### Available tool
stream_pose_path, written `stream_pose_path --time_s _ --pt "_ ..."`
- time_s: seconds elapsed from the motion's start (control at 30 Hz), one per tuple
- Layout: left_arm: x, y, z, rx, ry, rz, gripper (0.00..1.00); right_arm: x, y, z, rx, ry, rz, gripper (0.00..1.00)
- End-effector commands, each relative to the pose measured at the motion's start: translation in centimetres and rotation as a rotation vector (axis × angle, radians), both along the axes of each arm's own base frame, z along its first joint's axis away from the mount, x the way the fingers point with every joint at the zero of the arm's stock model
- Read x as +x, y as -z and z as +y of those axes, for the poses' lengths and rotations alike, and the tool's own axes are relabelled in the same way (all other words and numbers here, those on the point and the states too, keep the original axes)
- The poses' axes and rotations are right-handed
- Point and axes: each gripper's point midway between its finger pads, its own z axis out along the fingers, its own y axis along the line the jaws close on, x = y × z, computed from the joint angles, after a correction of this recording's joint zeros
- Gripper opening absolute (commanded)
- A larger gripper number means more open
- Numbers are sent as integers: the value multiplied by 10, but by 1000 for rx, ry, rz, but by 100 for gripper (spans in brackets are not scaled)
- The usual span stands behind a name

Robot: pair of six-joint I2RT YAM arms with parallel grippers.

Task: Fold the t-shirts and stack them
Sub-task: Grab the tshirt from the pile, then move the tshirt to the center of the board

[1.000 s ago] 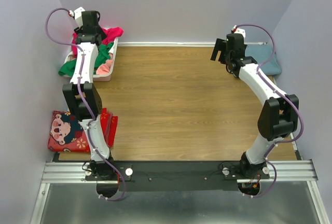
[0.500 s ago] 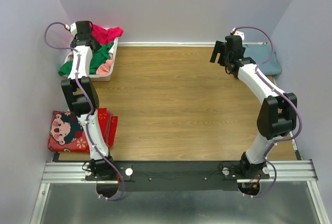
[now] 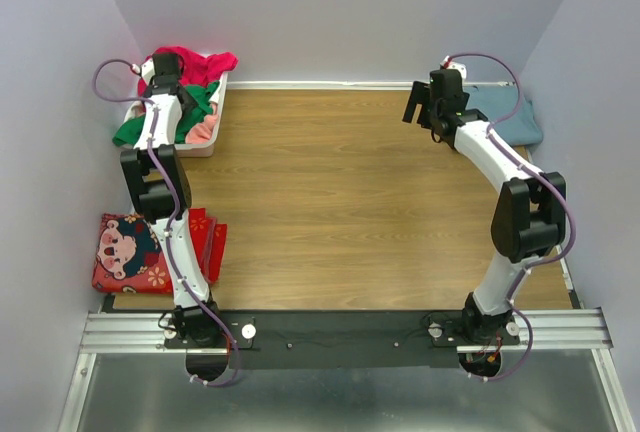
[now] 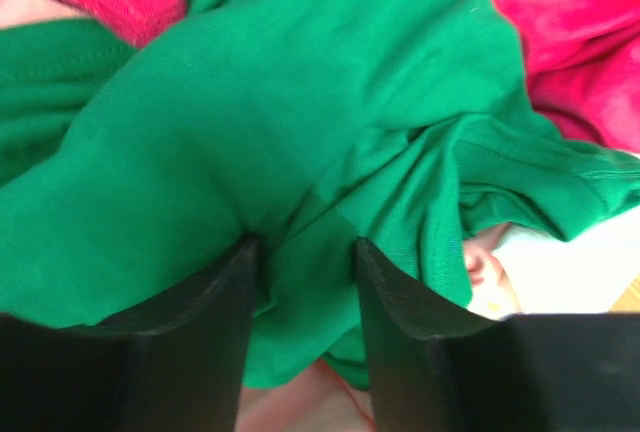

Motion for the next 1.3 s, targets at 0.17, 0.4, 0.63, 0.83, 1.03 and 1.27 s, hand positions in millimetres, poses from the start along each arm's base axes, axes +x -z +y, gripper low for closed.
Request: stream_pose_path --time_s 0.17,0.4,0.63,0.83,1.03,1.27 --pt "-8 32 2 -32 -24 56 8 11 -7 0 -15 11 -13 100" --pt "-5 -15 -4 9 -14 -23 0 11 -7 2 -7 7 -11 100" --pt "-4 -113 -38 112 28 -180 0 10 -11 -2 -17 20 -20 100" --pt "-20 -216 -94 187 98 -368 0 13 -20 -6 -36 36 -39 100" --pt "-44 -301 -187 251 296 -554 0 22 -33 -13 -53 64 -65 100" --pt "-84 -356 -275 293 499 -702 0 31 -51 -36 -29 130 -91 100"
